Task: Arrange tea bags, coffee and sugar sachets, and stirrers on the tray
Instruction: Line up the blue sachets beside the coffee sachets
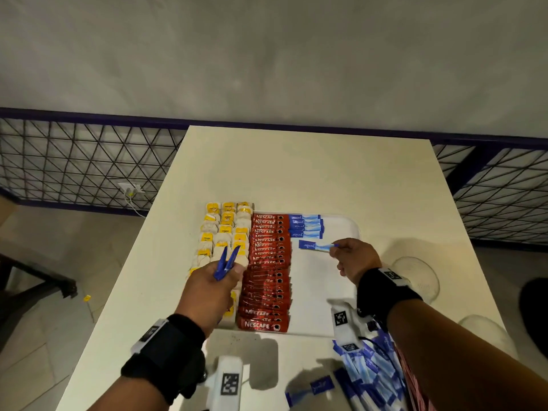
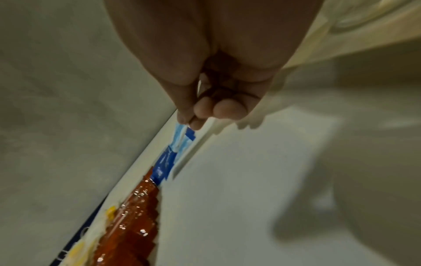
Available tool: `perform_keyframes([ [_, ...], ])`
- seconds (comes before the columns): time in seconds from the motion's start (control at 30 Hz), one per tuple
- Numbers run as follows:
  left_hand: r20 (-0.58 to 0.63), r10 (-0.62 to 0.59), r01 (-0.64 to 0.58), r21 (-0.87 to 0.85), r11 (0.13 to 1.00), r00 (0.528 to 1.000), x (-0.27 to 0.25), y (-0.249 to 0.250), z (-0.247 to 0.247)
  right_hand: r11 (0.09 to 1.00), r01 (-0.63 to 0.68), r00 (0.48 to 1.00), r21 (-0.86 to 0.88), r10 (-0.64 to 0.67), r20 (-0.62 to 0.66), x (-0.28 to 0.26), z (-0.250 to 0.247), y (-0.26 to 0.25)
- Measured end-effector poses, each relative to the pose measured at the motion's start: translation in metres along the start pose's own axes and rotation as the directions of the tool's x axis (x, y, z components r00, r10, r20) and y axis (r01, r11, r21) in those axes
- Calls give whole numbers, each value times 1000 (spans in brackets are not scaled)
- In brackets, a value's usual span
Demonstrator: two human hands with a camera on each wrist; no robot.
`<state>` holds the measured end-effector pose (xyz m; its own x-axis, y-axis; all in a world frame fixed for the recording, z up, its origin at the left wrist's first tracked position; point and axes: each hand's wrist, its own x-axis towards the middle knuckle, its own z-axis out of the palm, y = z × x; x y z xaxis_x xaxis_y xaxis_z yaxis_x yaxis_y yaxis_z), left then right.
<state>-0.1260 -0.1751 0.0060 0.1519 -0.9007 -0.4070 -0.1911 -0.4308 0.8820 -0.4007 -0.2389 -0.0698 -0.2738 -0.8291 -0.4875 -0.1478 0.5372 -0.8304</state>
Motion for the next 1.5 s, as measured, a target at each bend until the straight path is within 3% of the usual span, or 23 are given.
perform_keyframes([
  [0.17, -23, -51, 52, 18, 998, 998, 8, -17, -18, 955, 17, 993, -298, -50, -104, 25, 11, 11],
  [0.3, -5, -72, 72, 9, 997, 997, 10, -21, -21, 907, 60, 986, -416, -120, -120, 31, 18, 3],
  [1.23, 0, -95, 95, 10, 995, 995, 10, -22, -23, 891, -21, 993, -453, -33, -110, 44, 31, -8],
  [1.33, 107, -173, 191, -190, 963, 979, 8, -22, -22, 895, -16, 987, -445, -57, -149, 32, 29, -16],
  [1.4, 257, -238, 321, -357, 877, 937, 6, -19, -19, 873, 86, 977, -481, -168, -129, 11, 31, -29],
  [1.47, 398, -242, 403, -393, 826, 885, 4, -14, -14, 872, 244, 967, -425, -254, 34, -19, 40, -44],
  [1.5, 455, -230, 423, -387, 819, 860, 2, -11, -11, 881, 313, 947, -354, -263, 182, -37, 45, -51],
])
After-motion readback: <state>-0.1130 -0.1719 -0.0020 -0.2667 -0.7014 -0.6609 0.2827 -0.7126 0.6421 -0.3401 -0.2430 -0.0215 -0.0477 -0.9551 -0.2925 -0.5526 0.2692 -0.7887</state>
